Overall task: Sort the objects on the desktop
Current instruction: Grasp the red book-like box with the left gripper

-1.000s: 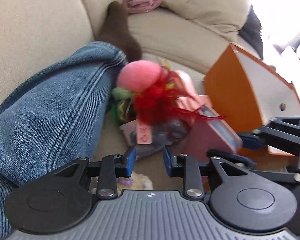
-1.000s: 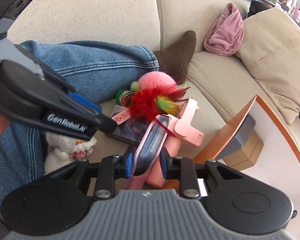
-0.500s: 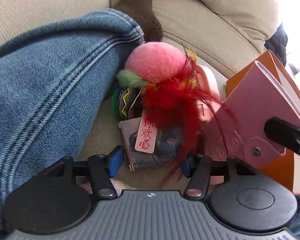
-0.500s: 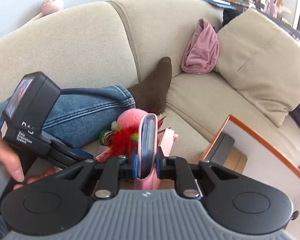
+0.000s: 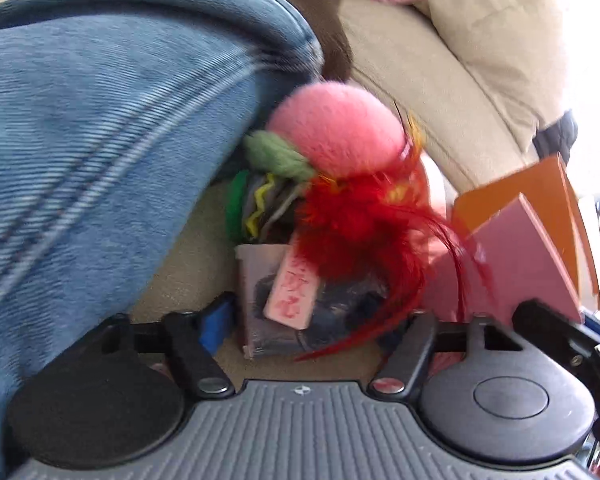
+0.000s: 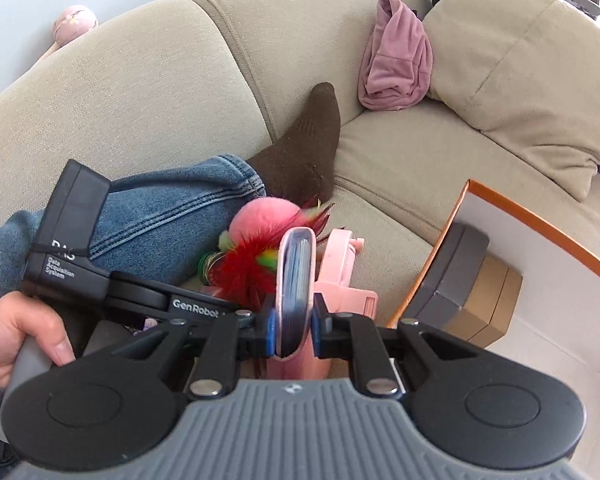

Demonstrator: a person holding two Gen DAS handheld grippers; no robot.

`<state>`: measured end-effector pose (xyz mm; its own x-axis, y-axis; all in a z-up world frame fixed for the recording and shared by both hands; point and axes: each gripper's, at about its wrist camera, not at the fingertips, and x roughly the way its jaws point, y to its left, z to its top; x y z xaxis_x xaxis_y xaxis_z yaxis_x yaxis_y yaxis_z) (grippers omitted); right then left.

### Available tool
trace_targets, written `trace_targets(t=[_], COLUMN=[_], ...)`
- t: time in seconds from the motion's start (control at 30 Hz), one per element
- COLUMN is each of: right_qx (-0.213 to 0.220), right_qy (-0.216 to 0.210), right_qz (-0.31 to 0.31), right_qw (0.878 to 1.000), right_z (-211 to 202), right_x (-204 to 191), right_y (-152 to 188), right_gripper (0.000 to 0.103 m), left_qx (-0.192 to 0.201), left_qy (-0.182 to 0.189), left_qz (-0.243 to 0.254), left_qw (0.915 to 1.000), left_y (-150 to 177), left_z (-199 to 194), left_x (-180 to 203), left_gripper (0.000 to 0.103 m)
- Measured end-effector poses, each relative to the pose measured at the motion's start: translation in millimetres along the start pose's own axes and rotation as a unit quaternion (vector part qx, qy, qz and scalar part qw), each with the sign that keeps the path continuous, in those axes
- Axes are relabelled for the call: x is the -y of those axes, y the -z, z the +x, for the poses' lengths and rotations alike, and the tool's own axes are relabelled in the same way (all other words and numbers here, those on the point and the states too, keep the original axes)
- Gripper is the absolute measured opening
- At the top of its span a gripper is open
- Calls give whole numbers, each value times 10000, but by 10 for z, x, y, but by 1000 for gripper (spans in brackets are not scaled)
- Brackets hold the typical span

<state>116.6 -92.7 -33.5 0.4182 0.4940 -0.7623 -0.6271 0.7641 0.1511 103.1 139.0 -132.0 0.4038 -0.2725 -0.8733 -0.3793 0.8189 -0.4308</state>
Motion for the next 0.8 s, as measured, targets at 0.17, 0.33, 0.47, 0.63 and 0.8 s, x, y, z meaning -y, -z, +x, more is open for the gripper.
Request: trace_targets(t=[0.17,0.33,0.47,0.63,0.8], right_qx=[46,28,-17,-7,8], right_qy=[90,64,-31,2,-25], right_qz=[93,294,415,407,411], right_qw=[9999,9995,9991,9992,9992], right_z=[3,-10,10,28,21], right_x=[9,83,96,60,61], right_y=[16,33,23,21,26], right_gripper=[17,17,17,17,17], left_qx=[202,692,529,501,522], left_qy=[140,516,1090,640,548], left_qz=[8,84,204,380,255], left_qw=[9997,9962,9924,9960,9968], left_y=[69,93,119,136,121], left_z=[-193,-497,-548,-349,-341], left_x=[-30,35,145,228,221], left_gripper=[49,45,41,36,27])
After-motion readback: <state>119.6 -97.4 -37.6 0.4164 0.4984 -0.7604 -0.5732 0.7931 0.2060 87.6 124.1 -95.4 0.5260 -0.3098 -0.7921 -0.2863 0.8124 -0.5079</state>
